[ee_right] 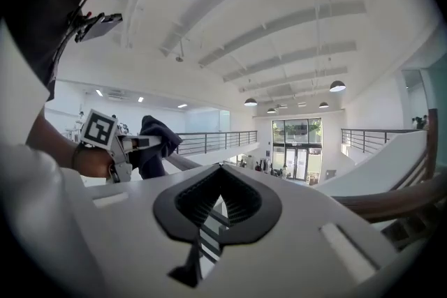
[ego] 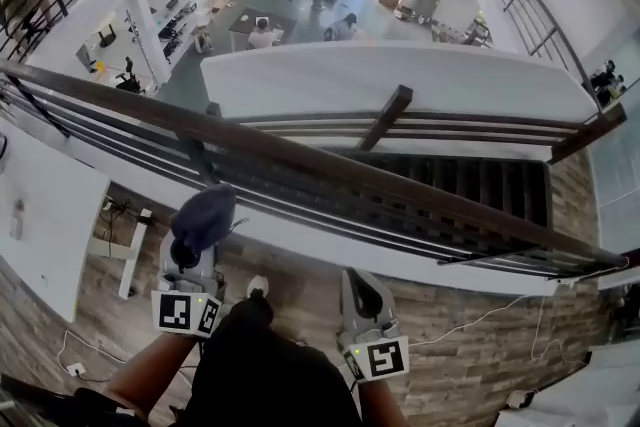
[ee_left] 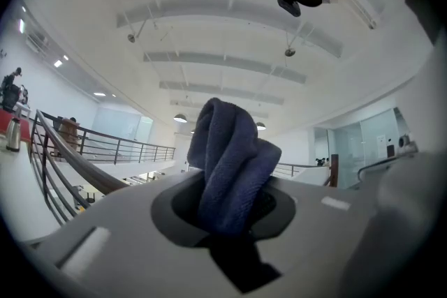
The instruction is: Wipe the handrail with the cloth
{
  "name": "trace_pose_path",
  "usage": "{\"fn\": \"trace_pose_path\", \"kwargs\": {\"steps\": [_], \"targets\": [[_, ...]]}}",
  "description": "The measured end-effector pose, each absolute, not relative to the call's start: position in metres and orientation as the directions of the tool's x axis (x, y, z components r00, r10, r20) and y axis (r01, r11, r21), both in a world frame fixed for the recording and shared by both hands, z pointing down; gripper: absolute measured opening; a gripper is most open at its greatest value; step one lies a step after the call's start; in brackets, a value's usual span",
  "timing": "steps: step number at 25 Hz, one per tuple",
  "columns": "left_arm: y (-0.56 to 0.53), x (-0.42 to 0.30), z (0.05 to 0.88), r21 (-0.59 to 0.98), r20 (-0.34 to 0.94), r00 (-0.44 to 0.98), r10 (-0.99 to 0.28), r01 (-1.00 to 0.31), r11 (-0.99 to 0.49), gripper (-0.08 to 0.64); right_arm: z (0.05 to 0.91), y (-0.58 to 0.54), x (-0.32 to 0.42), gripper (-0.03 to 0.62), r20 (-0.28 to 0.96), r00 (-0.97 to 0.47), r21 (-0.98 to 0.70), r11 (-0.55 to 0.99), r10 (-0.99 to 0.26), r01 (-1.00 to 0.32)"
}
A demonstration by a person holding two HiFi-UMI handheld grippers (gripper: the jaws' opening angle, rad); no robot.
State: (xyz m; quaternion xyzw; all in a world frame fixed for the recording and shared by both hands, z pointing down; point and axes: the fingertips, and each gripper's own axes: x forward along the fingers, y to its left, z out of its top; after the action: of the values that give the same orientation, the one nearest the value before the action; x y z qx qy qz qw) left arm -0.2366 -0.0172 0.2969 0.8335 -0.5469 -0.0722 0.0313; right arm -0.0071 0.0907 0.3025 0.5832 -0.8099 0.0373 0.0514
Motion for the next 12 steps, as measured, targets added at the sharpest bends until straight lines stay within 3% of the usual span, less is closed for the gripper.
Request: {"fn": "trace_pose_path", "kwargs": {"steps": [5, 12], "targets": [[-0.068, -0.258, 0.300, 0.114, -0.084, 0.383, -0.920, -0.914, -0.391, 0.078, 0.273, 0.070, -0.030, 0.002, 0.016, -0.328, 0.015, 0.328, -0.945, -0.945], [-0.139, -0.277, 0.322, 0.185, -0.027, 0.329, -0.944, -0.926, -0.328, 0.078, 0.283, 0.042, -0.040, 0.002, 0.061, -0.330, 0.006, 0.331, -0.942, -0.944]]}}
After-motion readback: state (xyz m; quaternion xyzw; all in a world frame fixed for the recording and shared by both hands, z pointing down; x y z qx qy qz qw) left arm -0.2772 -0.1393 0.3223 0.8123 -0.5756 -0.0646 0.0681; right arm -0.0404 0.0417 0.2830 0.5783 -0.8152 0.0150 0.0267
